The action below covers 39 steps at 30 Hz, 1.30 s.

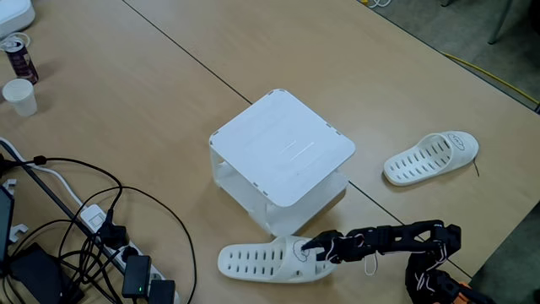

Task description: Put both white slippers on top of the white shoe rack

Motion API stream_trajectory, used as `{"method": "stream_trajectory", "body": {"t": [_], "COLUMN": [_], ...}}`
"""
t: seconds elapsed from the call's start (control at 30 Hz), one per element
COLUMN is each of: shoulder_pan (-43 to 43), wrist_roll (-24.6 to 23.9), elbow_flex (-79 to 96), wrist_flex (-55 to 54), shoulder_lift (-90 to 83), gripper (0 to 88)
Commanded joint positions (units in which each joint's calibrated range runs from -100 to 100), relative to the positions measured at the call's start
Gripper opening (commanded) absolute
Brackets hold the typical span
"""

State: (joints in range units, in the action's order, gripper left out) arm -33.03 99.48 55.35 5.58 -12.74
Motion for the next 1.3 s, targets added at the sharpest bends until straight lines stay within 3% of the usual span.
{"method": "stream_trajectory", "body": {"t": [0.0,0.07,0.17,0.87,1.27], "shoulder_pan": [-0.8,-0.8,-0.8,-11.3,-11.2], "wrist_roll": [0.5,0.5,0.5,0.5,0.5], "elbow_flex": [-5.4,-5.6,-5.7,-9.7,-20.8], "wrist_flex": [-0.8,-0.8,-0.8,-19.0,-19.3], "shoulder_lift": [0.1,0.2,0.2,-1.0,-8.8], "gripper": [13.7,12.8,0.3,0.7,0.8]}}
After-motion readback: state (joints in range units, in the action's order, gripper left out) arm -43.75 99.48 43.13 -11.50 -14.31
